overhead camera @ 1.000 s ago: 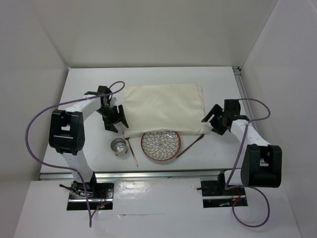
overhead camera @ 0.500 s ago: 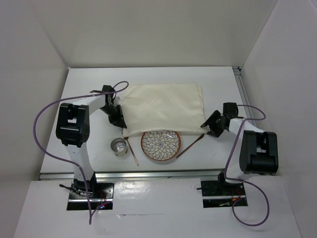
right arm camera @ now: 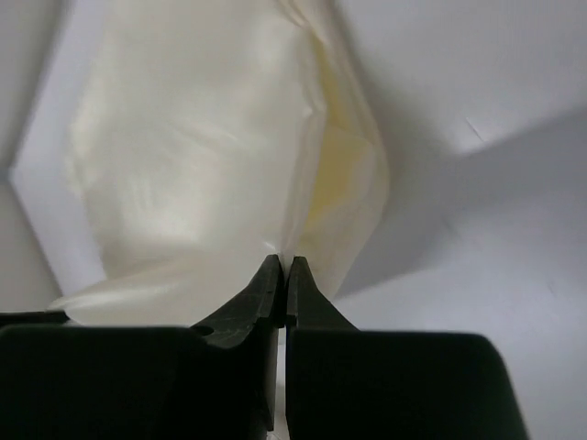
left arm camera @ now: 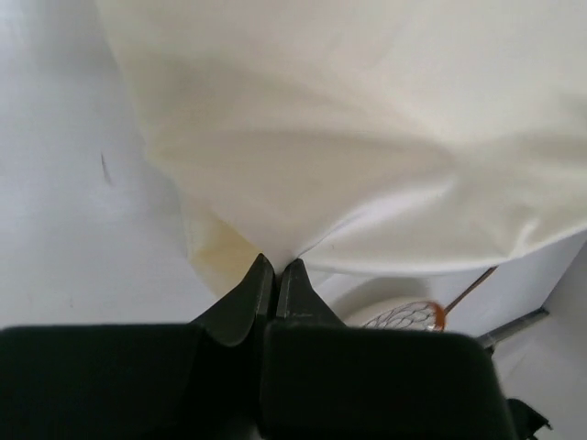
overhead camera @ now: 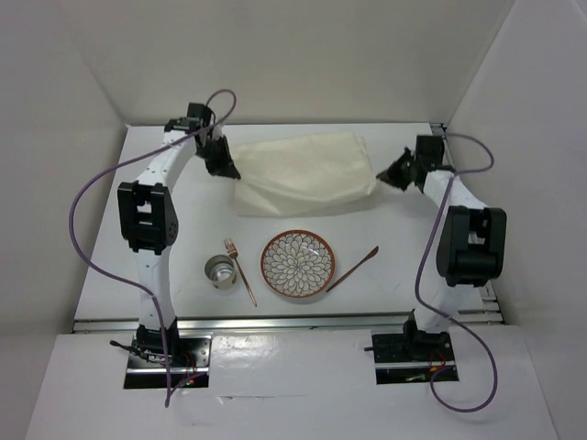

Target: Set the dinner table for one person

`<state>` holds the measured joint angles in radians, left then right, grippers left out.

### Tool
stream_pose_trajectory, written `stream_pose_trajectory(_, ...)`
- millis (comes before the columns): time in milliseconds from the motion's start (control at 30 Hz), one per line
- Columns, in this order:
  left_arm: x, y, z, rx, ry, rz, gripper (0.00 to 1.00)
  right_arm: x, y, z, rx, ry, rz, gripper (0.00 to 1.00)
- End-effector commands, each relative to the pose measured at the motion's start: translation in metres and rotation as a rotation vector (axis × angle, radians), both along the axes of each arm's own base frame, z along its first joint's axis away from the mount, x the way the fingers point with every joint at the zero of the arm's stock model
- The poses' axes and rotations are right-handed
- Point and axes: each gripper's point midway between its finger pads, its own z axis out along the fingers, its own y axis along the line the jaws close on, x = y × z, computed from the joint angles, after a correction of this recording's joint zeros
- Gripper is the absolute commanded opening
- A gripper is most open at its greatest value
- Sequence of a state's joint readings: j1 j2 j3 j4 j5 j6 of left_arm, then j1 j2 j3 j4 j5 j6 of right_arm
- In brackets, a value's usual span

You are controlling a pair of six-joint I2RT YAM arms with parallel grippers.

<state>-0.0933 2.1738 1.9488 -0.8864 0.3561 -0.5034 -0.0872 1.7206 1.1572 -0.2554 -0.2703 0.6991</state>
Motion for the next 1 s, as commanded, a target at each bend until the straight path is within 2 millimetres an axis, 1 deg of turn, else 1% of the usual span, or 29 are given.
stream_pose_trajectory(0, 0.037, 0.013, 0.048, 0.001, -0.112, 0.037, 0.00, 0.076, 0.016, 0.097, 0.019, -0.287, 0.060, 0.00)
stream_pose_trajectory(33, 0.049, 0.020, 0.078, -0.003, -0.183, 0.052, 0.00, 0.085, 0.015, 0.112, 0.016, -0.323, 0.061, 0.00)
stream_pose_trajectory(67, 0.053, 0.023, 0.088, -0.015, -0.214, 0.046, 0.00, 0.095, 0.020, 0.139, 0.013, -0.380, 0.072, 0.00)
stream_pose_trajectory(100, 0.052, 0.029, 0.098, -0.023, -0.232, 0.057, 0.00, 0.097, 0.022, 0.147, 0.016, -0.399, 0.080, 0.00)
stream_pose_trajectory(133, 0.054, 0.025, 0.111, -0.046, -0.271, 0.044, 0.00, 0.096, 0.027, 0.148, 0.018, -0.399, 0.089, 0.00)
stream_pose_trajectory(167, 0.054, 0.032, 0.107, -0.040, -0.277, 0.048, 0.00, 0.091, 0.027, 0.141, 0.020, -0.382, 0.089, 0.00)
stream_pose_trajectory(200, 0.050, 0.031, 0.108, -0.048, -0.275, 0.043, 0.00, 0.083, 0.030, 0.143, 0.008, -0.391, 0.096, 0.00)
stream_pose_trajectory(233, 0.043, 0.031, 0.114, -0.043, -0.285, 0.033, 0.00, 0.074, 0.031, 0.135, 0.009, -0.378, 0.096, 0.00)
stream_pose_trajectory(267, 0.035, 0.035, 0.099, -0.042, -0.251, 0.024, 0.00, 0.053, 0.029, 0.111, 0.005, -0.339, 0.085, 0.00)
stream_pose_trajectory(333, 0.021, 0.034, 0.087, -0.045, -0.214, 0.005, 0.00, 0.029, 0.025, 0.081, -0.010, -0.288, 0.062, 0.00)
stream_pose_trajectory(367, 0.001, 0.030, 0.071, -0.067, -0.162, -0.026, 0.00, 0.016, 0.022, 0.064, -0.032, -0.260, 0.050, 0.00)
stream_pose_trajectory(400, -0.005, 0.028, 0.064, -0.079, -0.152, -0.031, 0.00, -0.013, 0.020, 0.028, -0.036, -0.183, 0.041, 0.00)
stream_pose_trajectory(433, -0.013, 0.026, 0.055, -0.086, -0.141, -0.050, 0.00, -0.026, 0.018, 0.013, -0.052, -0.155, 0.037, 0.00)
stream_pose_trajectory(467, -0.031, 0.025, 0.031, -0.093, -0.080, -0.058, 0.07, -0.052, 0.010, -0.023, -0.069, -0.065, 0.008, 0.00)
stream_pose_trajectory(500, -0.038, 0.023, 0.020, -0.081, -0.057, -0.075, 0.25, -0.059, 0.010, -0.032, -0.075, -0.058, 0.015, 0.00)
stream_pose_trajectory(533, -0.044, 0.023, 0.011, -0.081, -0.019, -0.074, 0.56, -0.067, 0.004, -0.038, -0.083, -0.042, -0.004, 0.05)
stream_pose_trajectory(567, -0.052, 0.023, 0.001, -0.086, 0.031, -0.090, 0.63, -0.074, 0.003, -0.046, -0.090, -0.012, -0.010, 0.15)
stream_pose_trajectory(600, -0.049, 0.023, 0.002, -0.087, 0.040, -0.090, 0.66, -0.080, -0.001, -0.052, -0.088, 0.011, -0.020, 0.27)
stream_pose_trajectory(633, -0.052, 0.023, -0.004, -0.087, 0.066, -0.089, 0.69, -0.081, -0.005, -0.049, -0.089, 0.009, -0.031, 0.42)
stream_pose_trajectory(667, -0.050, 0.025, -0.005, -0.072, 0.064, -0.071, 0.69, -0.083, -0.005, -0.047, -0.088, 0.012, -0.031, 0.53)
stream_pose_trajectory(700, -0.051, 0.029, -0.003, -0.044, 0.055, -0.063, 0.69, -0.082, -0.005, -0.044, -0.095, 0.001, -0.025, 0.53)
stream_pose_trajectory(733, -0.048, 0.031, 0.000, -0.033, 0.040, -0.045, 0.69, -0.079, -0.005, -0.036, -0.097, -0.023, -0.026, 0.54)
stream_pose_trajectory(767, -0.047, 0.034, 0.002, -0.017, 0.031, -0.040, 0.69, -0.076, -0.007, -0.033, -0.105, -0.027, -0.033, 0.54)
stream_pose_trajectory(800, -0.049, 0.037, 0.000, 0.002, 0.054, -0.008, 0.66, -0.073, -0.010, -0.029, -0.121, -0.032, -0.034, 0.54)
stream_pose_trajectory(867, -0.052, 0.037, 0.005, 0.003, 0.046, -0.008, 0.63, -0.066, -0.011, -0.018, -0.127, -0.031, -0.028, 0.54)
stream_pose_trajectory(900, -0.057, 0.037, -0.003, 0.000, 0.071, 0.001, 0.63, -0.063, -0.011, -0.014, -0.133, -0.025, -0.021, 0.53)
stream_pose_trajectory(933, -0.062, 0.037, -0.003, 0.000, 0.077, 0.001, 0.63, -0.063, -0.011, -0.012, -0.133, -0.023, -0.021, 0.53)
stream_pose_trajectory(967, -0.064, 0.038, -0.010, 0.008, 0.086, 0.004, 0.64, -0.065, -0.013, -0.014, -0.145, -0.013, -0.020, 0.53)
